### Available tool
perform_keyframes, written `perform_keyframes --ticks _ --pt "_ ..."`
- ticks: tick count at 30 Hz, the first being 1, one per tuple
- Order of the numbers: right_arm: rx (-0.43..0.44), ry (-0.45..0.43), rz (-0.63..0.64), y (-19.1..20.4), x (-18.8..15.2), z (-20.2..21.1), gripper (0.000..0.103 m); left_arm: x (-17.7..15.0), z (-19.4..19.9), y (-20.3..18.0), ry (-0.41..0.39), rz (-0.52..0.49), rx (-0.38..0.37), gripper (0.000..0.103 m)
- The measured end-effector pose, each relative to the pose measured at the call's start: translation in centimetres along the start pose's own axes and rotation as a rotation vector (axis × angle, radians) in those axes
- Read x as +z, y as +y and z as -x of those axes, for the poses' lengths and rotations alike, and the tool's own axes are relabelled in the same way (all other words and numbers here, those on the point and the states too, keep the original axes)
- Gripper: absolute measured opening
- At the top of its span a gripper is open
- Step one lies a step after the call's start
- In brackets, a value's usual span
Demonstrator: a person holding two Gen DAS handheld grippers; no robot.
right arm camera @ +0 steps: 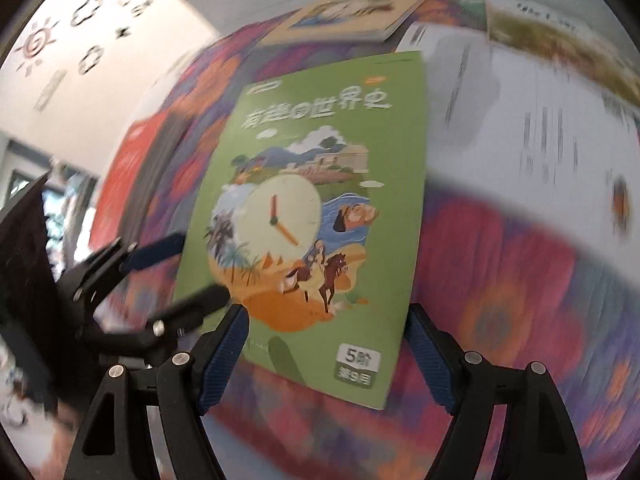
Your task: Organize books
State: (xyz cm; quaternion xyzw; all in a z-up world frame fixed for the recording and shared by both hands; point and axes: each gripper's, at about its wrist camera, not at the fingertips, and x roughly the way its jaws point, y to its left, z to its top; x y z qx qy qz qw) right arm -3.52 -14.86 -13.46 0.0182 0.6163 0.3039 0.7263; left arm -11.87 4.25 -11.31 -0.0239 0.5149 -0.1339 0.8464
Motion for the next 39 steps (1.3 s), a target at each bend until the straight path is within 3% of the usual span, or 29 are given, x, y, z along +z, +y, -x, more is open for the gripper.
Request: perform_keyframes --ticks 2,6,13,16,18,21,26,32,39 --pt "0.044 0.017 -0.018 -0.9 -1.0 0.5 0.078 -0.3 -0.1 1.7 0.001 0.054 -0.017 0.065" --pt "0.147 -0.01 -0.112 -3.9 0.4 0.6 0.066 1.2 -0.4 4.3 0.013 0.136 -0.098 0.048" --pt "0.128 -0.06 -0.034 -3.8 3.1 0.3 0.051 3.0 -1.6 4.3 -0.02 0.136 -0.101 0.044" --pt "0.094 -0.101 -0.006 -3.9 3.3 0.2 0.033 3.5 -1.9 4.7 -0.039 0.152 -0.11 0.044" --pt "0.122 -0.12 -0.023 -4.6 3.3 0.1 0.03 3.5 -2.0 4.7 -0.047 0.157 -0.112 0.044" --pt "0.164 -0.149 -0.052 -5.5 2.8 0.3 0.028 3.3 -1.8 4.5 -0.058 0.166 -0.098 0.044" --pt "0.152 -0.154 -0.06 -4.8 2.6 0.6 0.028 3.7 -1.1 5.0 -0.038 0.216 -0.125 0.044" --pt "0.138 -0.126 -0.038 -2.7 2.7 0.3 0.028 4.0 -0.1 5.0 -0.051 0.193 -0.055 0.044" --pt "0.13 -0.159 -0.008 -0.8 2.5 1.7 0.028 4.1 1.0 5.5 -0.058 0.178 -0.042 0.044"
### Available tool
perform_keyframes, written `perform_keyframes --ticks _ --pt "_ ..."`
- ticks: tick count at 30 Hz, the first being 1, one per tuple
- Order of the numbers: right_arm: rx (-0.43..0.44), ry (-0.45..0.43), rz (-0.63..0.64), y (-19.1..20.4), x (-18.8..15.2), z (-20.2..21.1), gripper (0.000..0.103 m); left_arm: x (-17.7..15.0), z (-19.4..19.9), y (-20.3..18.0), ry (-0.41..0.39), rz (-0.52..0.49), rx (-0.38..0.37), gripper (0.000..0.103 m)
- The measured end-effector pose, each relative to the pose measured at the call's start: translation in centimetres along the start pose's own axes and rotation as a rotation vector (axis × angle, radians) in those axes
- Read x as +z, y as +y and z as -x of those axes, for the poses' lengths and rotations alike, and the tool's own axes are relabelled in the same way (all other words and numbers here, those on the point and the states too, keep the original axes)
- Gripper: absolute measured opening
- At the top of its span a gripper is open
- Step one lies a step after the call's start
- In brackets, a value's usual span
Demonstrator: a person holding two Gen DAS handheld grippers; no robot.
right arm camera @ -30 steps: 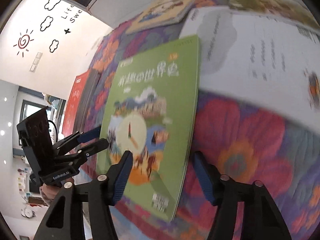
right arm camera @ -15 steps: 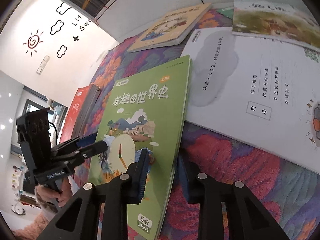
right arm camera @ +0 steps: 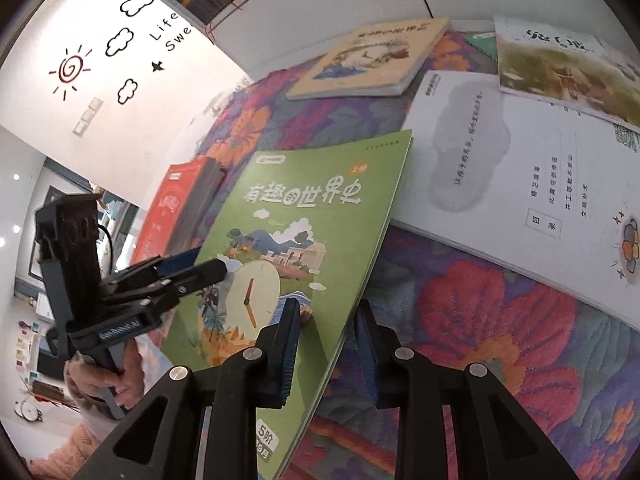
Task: Organize books
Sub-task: 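Carry the green book upright toward the red book on the stack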
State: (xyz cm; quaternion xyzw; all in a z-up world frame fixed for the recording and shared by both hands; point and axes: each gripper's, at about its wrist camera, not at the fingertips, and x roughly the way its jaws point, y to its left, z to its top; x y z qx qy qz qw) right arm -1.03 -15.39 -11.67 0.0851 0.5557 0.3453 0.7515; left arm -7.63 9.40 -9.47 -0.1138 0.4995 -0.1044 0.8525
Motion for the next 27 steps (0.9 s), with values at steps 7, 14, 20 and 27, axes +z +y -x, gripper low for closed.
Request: perform_keyframes --ticks 7,14,20,27 --pt "-0.035 -0.043 0.082 2.7 -0.1 1.6 0.028 0.3 1.5 0.3 -0.024 0.002 -0.017 0.044" --pt "-0.024 -0.075 0.097 4.3 -0.4 3.1 0.028 1.0 3.1 0.7 -0.046 0.0 -0.049 0.044" --pt "0.032 -0.089 0.04 5.1 -0.5 3.9 0.028 1.9 4.1 1.2 -0.044 0.009 -0.059 0.044" --pt "0.032 -0.096 0.025 6.3 -0.1 4.7 0.028 2.5 6.0 1.5 -0.072 -0.003 -0.073 0.044"
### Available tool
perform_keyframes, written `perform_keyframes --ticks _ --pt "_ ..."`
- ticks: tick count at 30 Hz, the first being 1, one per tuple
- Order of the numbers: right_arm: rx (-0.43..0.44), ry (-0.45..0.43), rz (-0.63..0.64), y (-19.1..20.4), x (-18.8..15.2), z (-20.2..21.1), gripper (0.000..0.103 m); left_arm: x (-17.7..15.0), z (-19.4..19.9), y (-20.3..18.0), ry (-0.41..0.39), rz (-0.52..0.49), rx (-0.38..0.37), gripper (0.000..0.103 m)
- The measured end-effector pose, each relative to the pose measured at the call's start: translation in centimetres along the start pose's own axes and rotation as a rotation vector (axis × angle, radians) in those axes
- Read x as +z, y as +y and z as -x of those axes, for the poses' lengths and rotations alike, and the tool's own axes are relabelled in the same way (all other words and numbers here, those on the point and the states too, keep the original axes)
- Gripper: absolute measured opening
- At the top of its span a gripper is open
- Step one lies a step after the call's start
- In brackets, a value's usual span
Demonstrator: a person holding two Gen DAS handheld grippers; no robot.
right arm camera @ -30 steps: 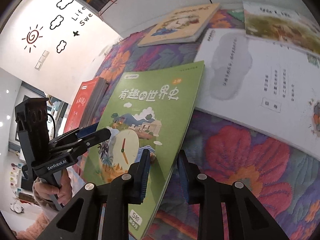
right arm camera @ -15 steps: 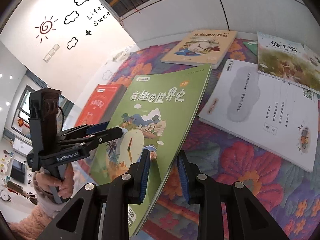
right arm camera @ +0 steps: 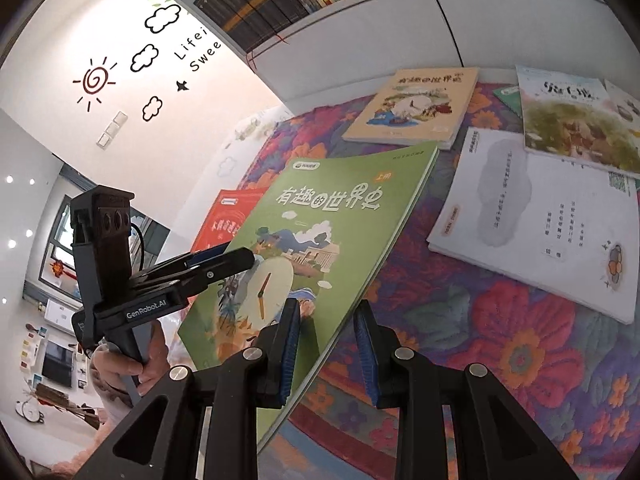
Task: Organize books
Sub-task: 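Carry the green book upright toward the red book on the stack, then lower the green book onto the red book with both tools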
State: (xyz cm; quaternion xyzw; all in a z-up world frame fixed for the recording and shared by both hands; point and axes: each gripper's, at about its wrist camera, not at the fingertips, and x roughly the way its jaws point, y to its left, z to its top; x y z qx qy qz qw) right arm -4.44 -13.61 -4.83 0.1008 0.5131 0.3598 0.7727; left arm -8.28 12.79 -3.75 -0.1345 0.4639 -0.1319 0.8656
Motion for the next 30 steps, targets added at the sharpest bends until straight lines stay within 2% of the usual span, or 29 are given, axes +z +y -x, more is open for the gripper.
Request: perform_keyframes --ticks 14,23,30 --pt "0.038 0.02 0.026 4.1 1.4 -2.2 0.028 2.5 5.0 2.7 -0.076 -0.015 0.038 0.044" --pt "0.064 0.032 0.081 7.9 3.0 -5.2 0.028 2.9 7.4 7.6 -0.089 0.031 0.062 0.044" --pt "0.089 0.055 0.123 11.2 4.1 -8.8 0.028 1.9 8.3 12.7 -0.081 0.101 0.082 0.044"
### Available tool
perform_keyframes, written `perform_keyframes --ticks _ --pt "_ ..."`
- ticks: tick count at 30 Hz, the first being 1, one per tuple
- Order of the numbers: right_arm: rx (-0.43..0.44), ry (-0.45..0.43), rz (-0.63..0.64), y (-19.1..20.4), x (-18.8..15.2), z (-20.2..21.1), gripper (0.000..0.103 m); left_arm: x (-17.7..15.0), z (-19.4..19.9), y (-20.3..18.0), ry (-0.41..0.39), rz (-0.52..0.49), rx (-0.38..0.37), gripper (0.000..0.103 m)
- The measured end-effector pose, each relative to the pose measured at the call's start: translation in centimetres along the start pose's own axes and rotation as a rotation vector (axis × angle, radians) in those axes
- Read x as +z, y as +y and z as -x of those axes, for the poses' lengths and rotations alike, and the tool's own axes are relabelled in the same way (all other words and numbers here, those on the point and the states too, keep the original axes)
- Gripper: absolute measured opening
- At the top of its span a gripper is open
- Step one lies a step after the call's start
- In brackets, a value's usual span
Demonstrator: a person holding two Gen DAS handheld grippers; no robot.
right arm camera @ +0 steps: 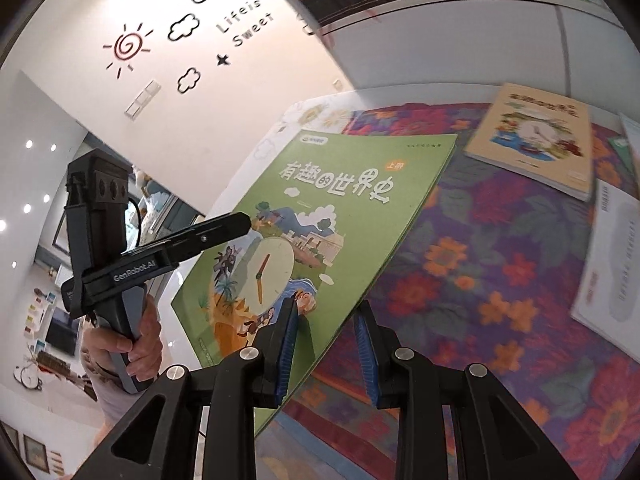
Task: Organize books
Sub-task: 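Lower the green book onto the red book with both tools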
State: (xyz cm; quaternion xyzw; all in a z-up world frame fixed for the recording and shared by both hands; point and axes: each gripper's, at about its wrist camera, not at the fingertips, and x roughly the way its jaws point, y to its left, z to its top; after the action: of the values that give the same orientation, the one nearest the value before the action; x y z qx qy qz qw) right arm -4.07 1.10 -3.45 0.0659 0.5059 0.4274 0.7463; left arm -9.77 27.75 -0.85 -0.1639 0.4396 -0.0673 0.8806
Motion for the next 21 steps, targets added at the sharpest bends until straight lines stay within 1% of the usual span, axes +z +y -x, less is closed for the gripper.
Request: perform_keyframes --ticks 6,11,13,16,21 --pt "0.009 0.026 0.048 2.3 0.4 -3.7 0.028 -1.0 -0.2 3.8 0.022 0.015 0.044 0.044" --pt "-0.002 0.049 0.059 2.6 0.3 -7.2 0.028 -1.6 -1.6 6.2 0.052 0.018 0.062 0.044" --pt "-0.006 0.062 0.051 2.6 0.2 -8.5 0.028 -2.0 -2.3 7.2 0.064 0.034 0.06 0.044" --pt "-0.009 0.089 0.027 1.9 -0.2 -10.2 0.028 -2.6 -3.1 8.0 0.093 0.051 0.058 0.044" --pt "-0.019 0.119 0.024 2.1 -0.7 -11.8 0.028 -3.3 -3.4 8.3 0.097 0.016 0.092 0.044"
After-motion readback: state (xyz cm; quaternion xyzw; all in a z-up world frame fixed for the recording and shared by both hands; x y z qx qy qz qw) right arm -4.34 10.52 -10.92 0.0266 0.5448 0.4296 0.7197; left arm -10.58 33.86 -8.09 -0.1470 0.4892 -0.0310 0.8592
